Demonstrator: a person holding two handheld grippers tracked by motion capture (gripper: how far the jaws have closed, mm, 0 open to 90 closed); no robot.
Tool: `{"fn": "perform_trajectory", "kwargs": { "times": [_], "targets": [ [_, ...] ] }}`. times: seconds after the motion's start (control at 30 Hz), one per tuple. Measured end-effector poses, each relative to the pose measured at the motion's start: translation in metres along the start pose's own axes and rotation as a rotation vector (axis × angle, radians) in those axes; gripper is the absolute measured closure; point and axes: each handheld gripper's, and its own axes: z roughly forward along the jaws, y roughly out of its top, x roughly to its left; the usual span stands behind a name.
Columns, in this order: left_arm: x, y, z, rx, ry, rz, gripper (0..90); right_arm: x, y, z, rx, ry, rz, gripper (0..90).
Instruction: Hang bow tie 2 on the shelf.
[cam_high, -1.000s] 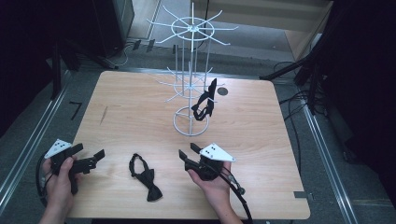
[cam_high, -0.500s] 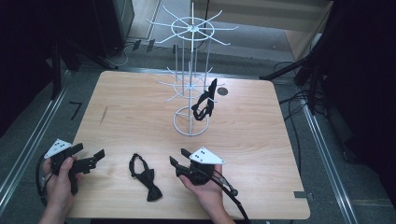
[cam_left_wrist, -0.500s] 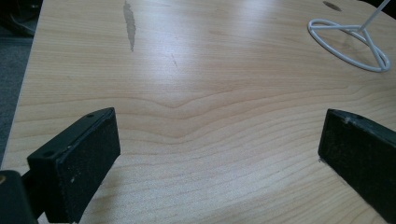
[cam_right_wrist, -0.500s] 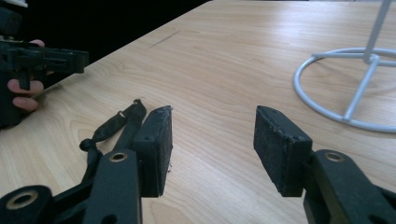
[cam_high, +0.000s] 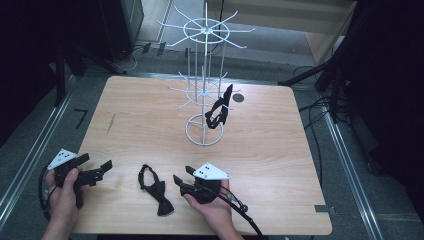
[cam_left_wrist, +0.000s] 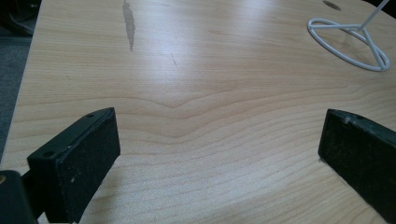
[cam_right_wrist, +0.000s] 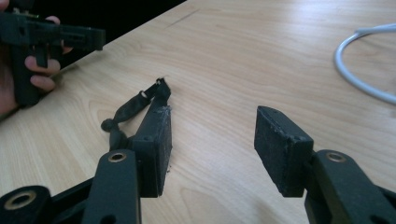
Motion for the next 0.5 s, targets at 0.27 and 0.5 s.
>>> {"fn": "perform_trajectory", "kwargs": {
  "times": [0.27, 0.5],
  "targets": [
    [0.0, 0.0, 0.0, -0.001, -0.001, -0.001, 0.0, 0.009, -0.005, 0.007, 0.032, 0.029, -0.011, 47.4],
    [0.0, 0.0, 0.0, 0.0, 0.0, 0.0, 0.0, 0.015, -0.008, 0.011, 0.053, 0.054, -0.011, 47.3]
  ]
}}
